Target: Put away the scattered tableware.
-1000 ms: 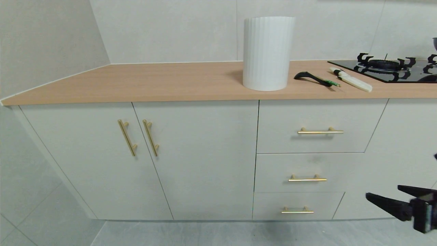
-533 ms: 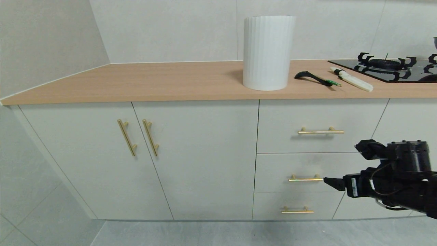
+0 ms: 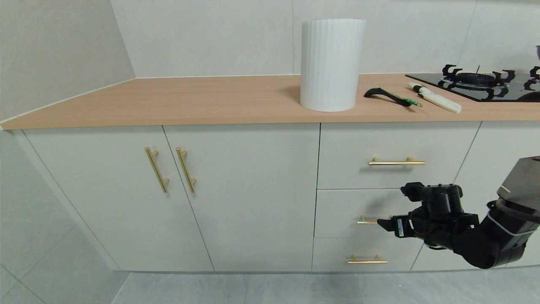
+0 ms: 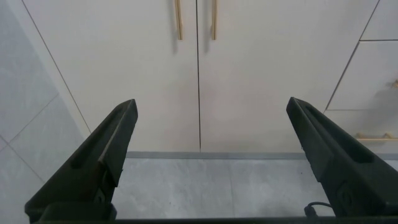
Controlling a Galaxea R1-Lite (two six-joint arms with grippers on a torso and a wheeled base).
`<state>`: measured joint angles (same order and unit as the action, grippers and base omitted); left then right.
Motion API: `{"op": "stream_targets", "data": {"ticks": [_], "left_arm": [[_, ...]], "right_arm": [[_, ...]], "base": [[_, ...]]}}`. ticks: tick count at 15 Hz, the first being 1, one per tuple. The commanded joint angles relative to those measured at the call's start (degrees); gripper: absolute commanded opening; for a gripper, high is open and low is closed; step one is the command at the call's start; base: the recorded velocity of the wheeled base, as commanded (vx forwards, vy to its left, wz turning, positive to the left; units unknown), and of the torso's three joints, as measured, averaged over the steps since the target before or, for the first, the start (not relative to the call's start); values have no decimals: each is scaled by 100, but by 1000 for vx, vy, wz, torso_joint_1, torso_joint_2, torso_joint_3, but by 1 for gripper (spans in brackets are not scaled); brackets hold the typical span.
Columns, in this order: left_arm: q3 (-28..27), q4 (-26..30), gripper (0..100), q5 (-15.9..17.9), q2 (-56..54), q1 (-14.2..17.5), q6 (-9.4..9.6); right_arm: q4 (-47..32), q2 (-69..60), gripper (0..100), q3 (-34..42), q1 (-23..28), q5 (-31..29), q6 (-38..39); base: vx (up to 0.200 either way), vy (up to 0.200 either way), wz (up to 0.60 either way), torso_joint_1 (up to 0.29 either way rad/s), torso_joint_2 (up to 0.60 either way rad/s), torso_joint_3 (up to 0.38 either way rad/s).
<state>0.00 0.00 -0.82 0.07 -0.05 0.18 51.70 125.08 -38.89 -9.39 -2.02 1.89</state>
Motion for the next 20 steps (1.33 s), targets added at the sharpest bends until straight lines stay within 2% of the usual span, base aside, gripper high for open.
{"op": "stream_targets", "data": {"ticks": [1,4,8,10,12,20], "left_arm": [[0,0,100,-6,1,-4,-1],[0,0,100,-6,1,-4,-1],[0,0,100,-6,1,5,-1],[0,0,100,3,1,5,-1],[0,0,100,3,1,5,-1],[0,0,100,-6,1,5,-1]], "right_arm": [[393,606,100,-75,33,0,48],[938,896,100,-312,271,-290,57],[1009,1133,100,-479,279,-351,75],[1378,1318,100,-550,271,-387,75],[1624,1529,100,-629,244,-703,48],[1659,1942,100,-901,183,-835,48]], "base": [[0,0,0,0,0,0],[0,0,0,0,0,0],[0,0,0,0,0,0],[0,0,0,0,0,0],[0,0,0,0,0,0],[0,0,0,0,0,0]]}}
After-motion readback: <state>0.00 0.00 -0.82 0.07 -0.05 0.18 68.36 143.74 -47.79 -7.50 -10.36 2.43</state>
